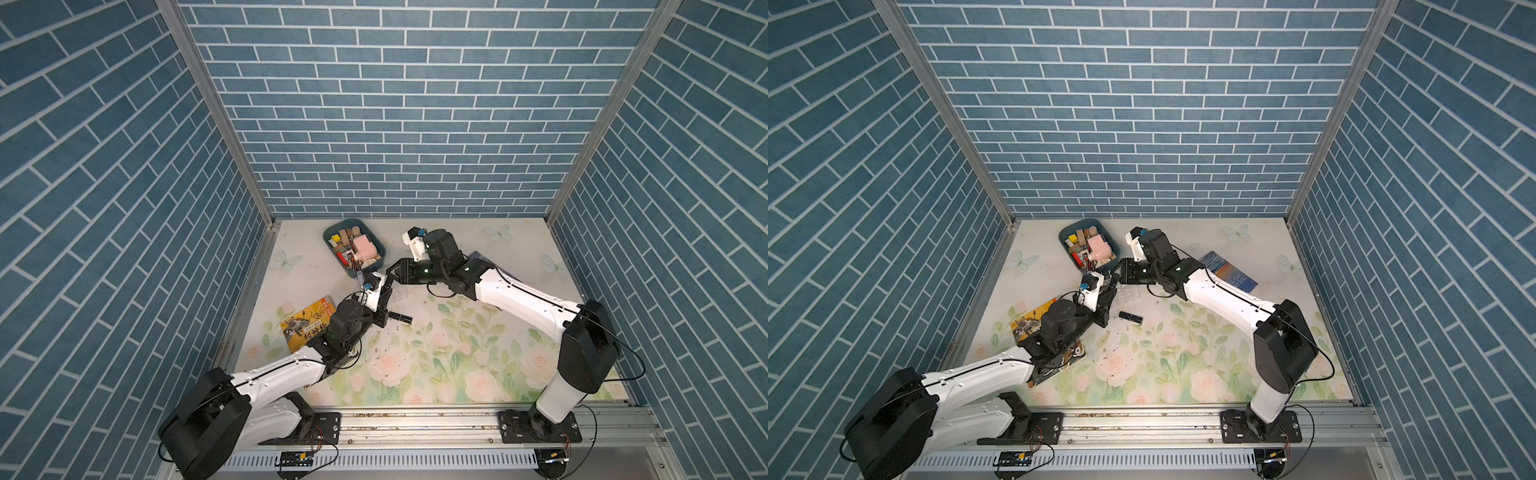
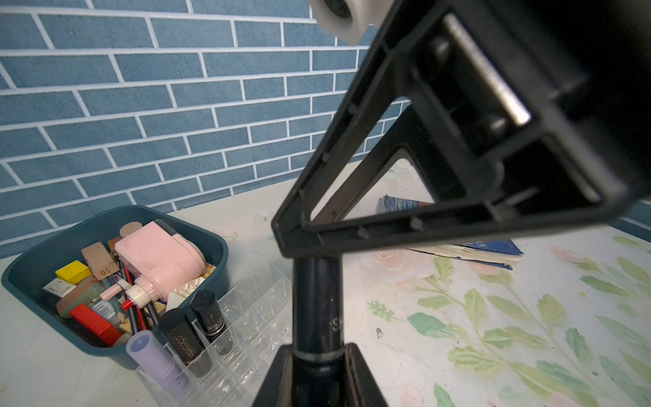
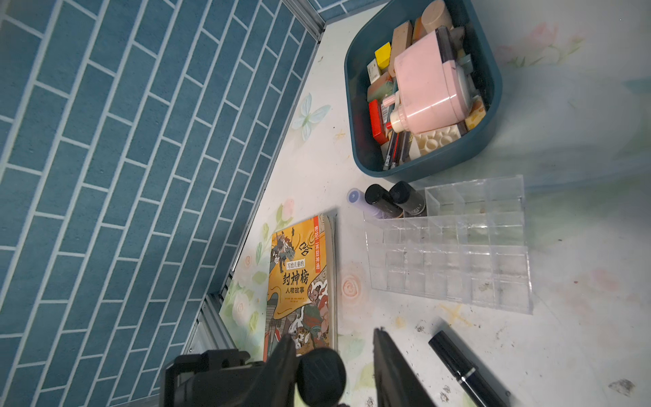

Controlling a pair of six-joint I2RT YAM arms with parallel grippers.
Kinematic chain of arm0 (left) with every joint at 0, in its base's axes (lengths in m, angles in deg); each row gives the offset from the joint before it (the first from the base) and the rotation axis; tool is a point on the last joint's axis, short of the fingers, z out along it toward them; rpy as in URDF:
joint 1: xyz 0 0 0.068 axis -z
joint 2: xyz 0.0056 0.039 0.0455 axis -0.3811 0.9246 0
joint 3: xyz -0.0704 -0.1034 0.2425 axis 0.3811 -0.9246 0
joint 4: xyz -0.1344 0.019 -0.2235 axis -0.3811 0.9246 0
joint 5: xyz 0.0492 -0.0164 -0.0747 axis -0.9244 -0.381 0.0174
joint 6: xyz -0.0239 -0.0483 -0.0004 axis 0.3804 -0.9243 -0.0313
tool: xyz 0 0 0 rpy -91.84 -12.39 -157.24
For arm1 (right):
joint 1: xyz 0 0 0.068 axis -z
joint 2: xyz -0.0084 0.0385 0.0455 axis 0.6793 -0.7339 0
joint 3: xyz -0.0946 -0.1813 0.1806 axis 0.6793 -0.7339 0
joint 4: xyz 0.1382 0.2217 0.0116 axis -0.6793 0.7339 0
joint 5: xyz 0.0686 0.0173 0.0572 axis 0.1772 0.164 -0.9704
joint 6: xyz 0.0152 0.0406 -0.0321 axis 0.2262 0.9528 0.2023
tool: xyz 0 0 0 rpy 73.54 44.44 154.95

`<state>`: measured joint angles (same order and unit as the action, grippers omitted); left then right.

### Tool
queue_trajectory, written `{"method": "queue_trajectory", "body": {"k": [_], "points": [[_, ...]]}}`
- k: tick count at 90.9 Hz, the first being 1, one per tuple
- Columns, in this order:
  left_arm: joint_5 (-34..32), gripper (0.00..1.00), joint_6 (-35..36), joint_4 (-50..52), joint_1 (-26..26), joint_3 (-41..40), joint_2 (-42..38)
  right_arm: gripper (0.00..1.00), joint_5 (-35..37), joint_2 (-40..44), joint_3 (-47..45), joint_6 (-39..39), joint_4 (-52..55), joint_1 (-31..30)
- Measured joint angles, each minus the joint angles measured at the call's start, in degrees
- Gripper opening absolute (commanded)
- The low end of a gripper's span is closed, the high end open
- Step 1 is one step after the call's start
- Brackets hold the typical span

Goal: Arrange the lipsticks in the organizer
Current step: Pick up the lipstick at the center of the board, then place the lipstick in the storage box.

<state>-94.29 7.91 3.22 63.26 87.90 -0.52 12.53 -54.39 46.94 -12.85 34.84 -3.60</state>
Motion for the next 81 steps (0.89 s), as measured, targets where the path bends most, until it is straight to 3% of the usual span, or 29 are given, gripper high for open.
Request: {"method": "queue_trajectory", "body": {"k": [11, 32, 40, 49, 55, 71, 81], "points": [[0.02, 0.09, 0.00, -0.09, 0.00, 0.00, 0.24, 0.46, -0.79, -0.74, 0.00, 0.00, 0.13, -0.02], [0.24, 0.12, 0.00, -0.15, 0.00, 0.00, 1.14, 0.32, -1.70, -1.27, 0.00, 0.42, 0.11, -0.02], [0.22, 0.20, -0.07, -0.02, 0.00, 0.02, 1.11, 0.25, -2.29, -1.55, 0.00, 0.72, -0.24, -0.02], [0.02, 0.48, -0.74, 0.26, -0.02, 0.02, 0.98, 0.19, -2.58, -1.75, -0.33, 1.25, -1.53, 0.07], [-0.22, 0.58, -1.53, 1.01, -0.02, 0.22, 0.33, 0.16, -2.19, -1.75, -1.16, 1.55, -3.32, 0.46], [-4.24, 0.69, -6.84, 12.24, -2.01, 4.98, -3.43, 0.13, 5.86, -1.66, -3.48, 1.44, -8.92, 1.53], [-6.86, 0.69, -12.15, 20.94, -8.20, 9.51, -4.33, 0.12, 14.43, -0.98, -7.63, 0.44, -16.46, 1.66]]}}
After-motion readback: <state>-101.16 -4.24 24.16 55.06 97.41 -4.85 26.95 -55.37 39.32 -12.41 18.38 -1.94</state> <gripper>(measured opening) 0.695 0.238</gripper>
